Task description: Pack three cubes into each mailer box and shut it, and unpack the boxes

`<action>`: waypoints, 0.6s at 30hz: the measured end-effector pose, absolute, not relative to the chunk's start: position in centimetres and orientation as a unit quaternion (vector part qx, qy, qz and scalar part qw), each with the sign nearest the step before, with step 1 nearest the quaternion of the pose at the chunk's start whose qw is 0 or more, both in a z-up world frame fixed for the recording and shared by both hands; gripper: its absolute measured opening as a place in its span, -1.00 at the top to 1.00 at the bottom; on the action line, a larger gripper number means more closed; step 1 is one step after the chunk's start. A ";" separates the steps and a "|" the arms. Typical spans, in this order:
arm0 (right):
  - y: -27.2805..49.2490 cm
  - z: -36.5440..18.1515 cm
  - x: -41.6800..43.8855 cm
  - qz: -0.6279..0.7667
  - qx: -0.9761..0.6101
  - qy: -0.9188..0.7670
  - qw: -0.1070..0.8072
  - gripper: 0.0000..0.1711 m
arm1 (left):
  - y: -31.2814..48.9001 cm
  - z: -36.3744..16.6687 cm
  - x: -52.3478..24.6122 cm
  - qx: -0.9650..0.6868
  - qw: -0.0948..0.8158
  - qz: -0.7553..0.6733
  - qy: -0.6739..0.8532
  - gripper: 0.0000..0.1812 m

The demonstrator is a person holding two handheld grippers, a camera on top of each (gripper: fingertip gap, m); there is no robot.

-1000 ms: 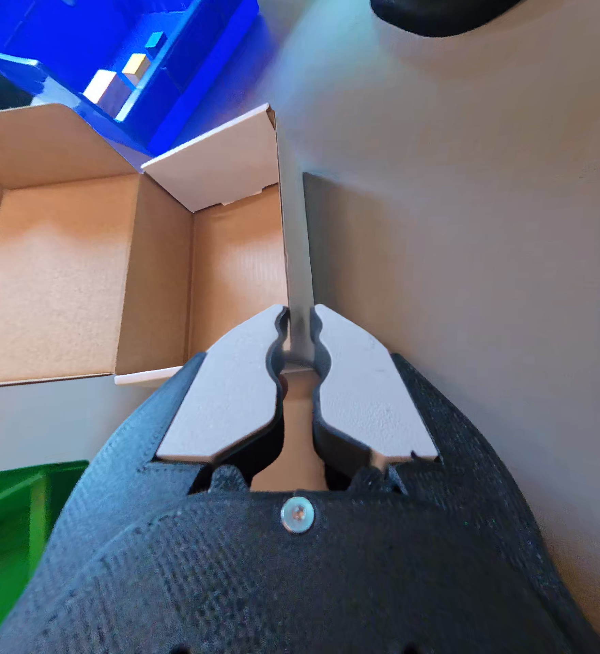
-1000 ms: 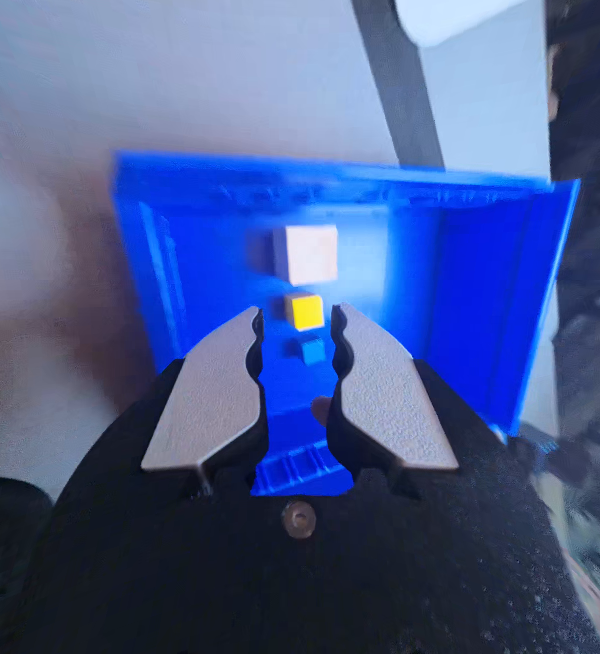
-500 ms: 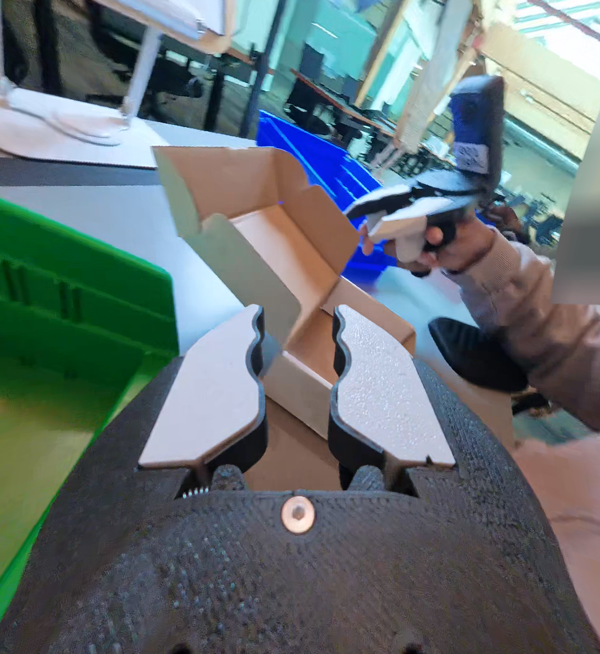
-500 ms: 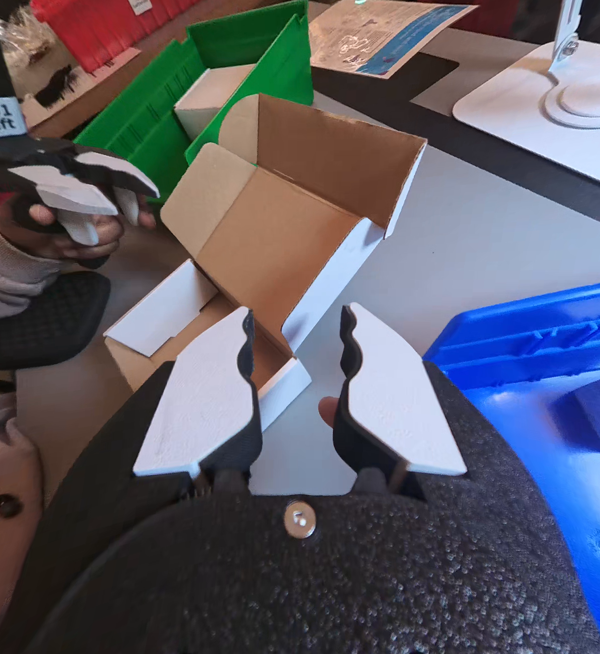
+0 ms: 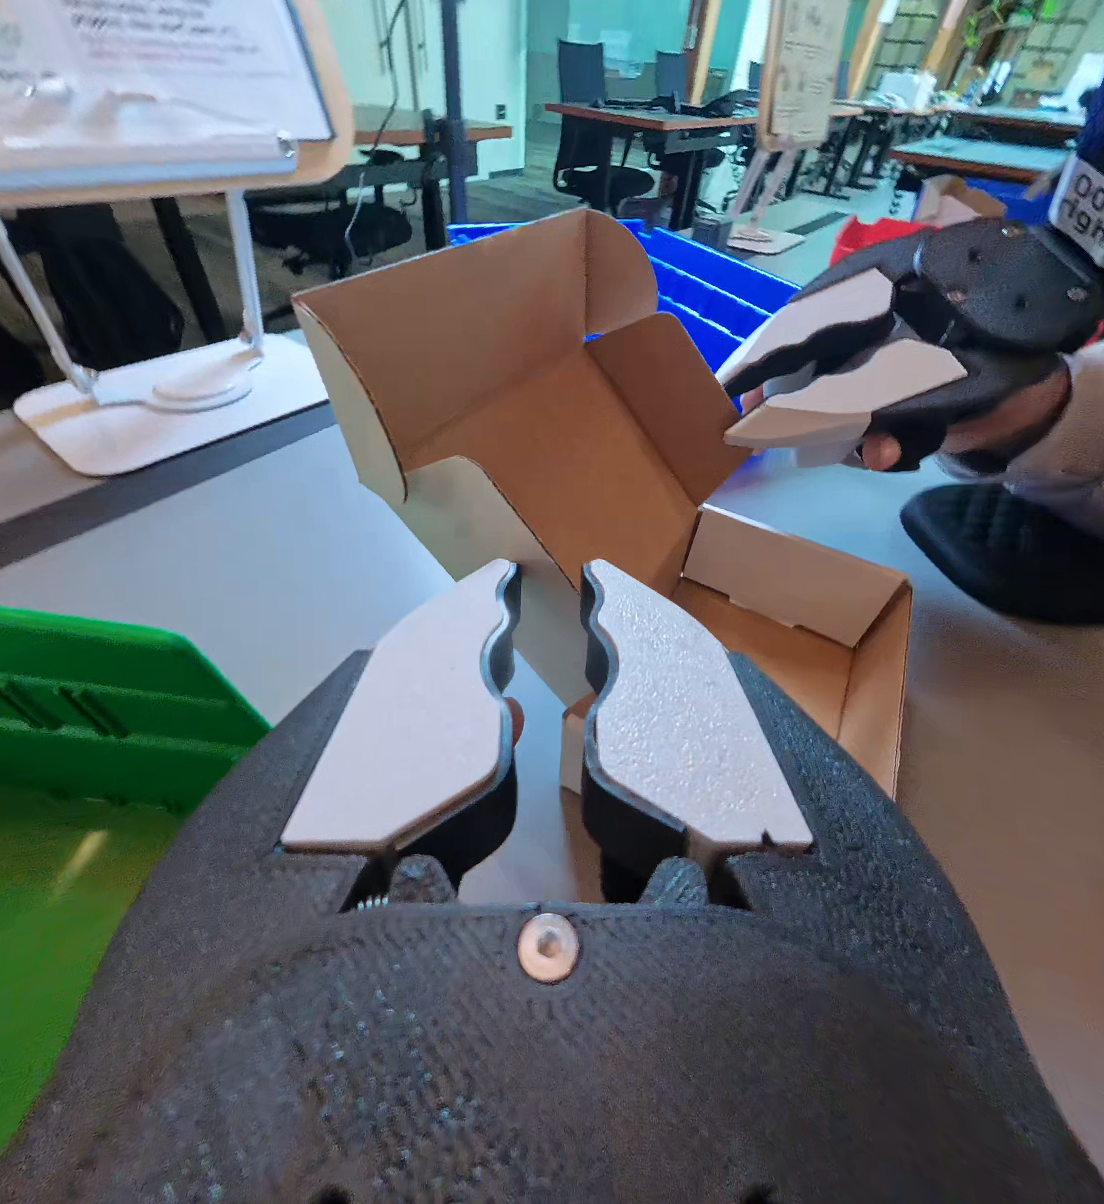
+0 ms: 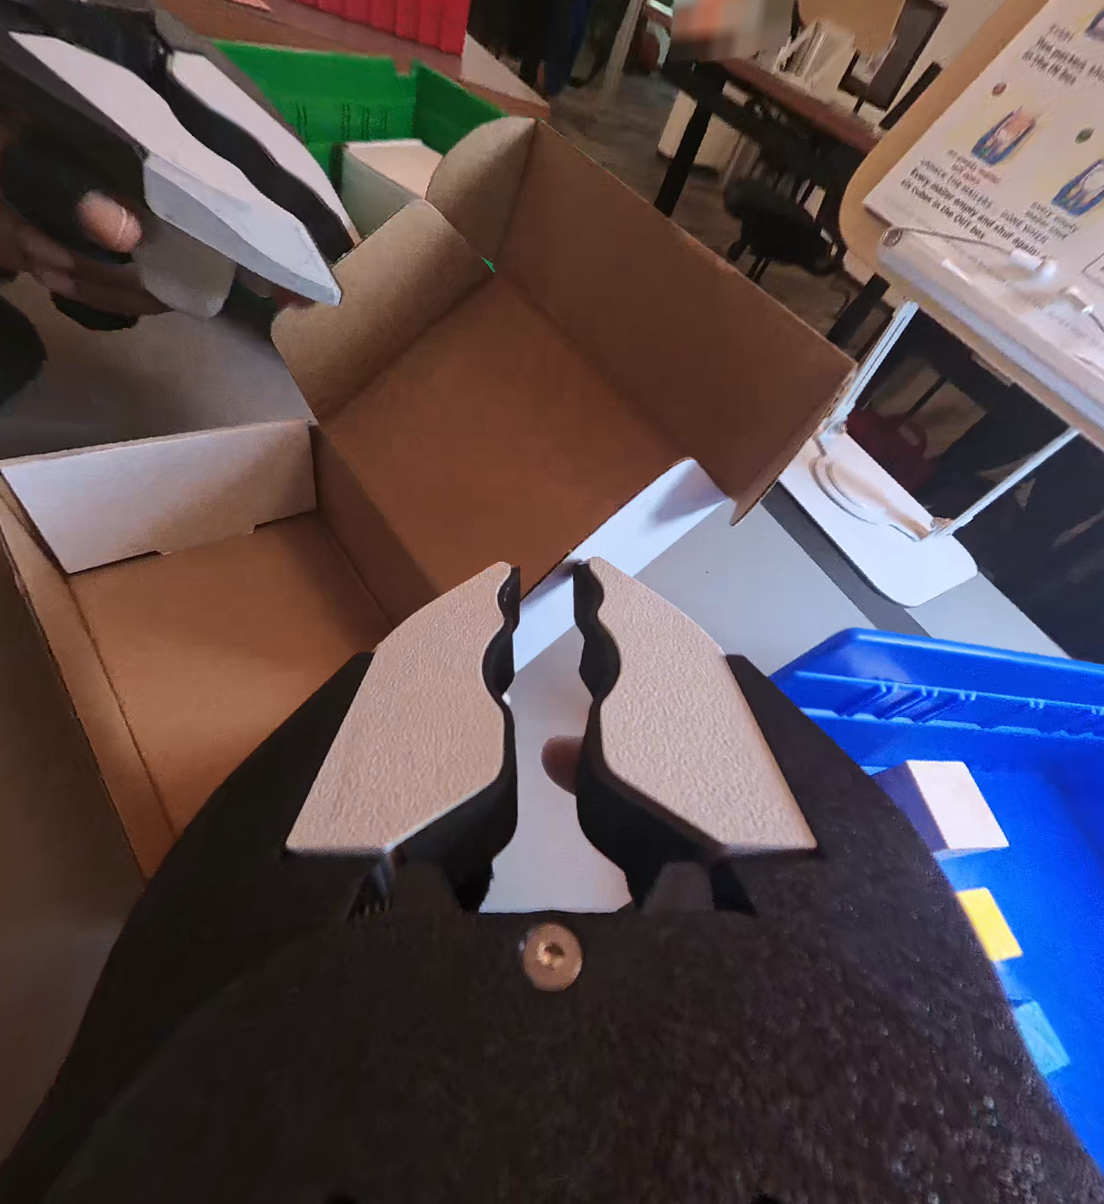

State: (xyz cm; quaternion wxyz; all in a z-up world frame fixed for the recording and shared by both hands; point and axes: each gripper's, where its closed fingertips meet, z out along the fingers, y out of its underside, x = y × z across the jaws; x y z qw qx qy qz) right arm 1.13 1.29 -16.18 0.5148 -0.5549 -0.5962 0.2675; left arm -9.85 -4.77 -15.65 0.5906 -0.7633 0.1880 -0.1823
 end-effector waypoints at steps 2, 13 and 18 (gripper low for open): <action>0.0 -16.2 2.2 0.288 -0.543 -0.592 0.521 0.82 | -6.1 -15.6 -9.3 -0.753 0.597 -0.167 0.223 0.82; -6.6 -19.0 6.8 0.345 -0.496 -0.680 0.415 0.76 | -10.3 -18.4 -7.0 -0.729 0.576 -0.095 0.357 0.92; -4.7 -15.8 8.4 0.335 -0.486 -0.683 0.430 0.50 | -10.3 -18.7 -7.0 -0.733 0.567 -0.115 0.359 0.94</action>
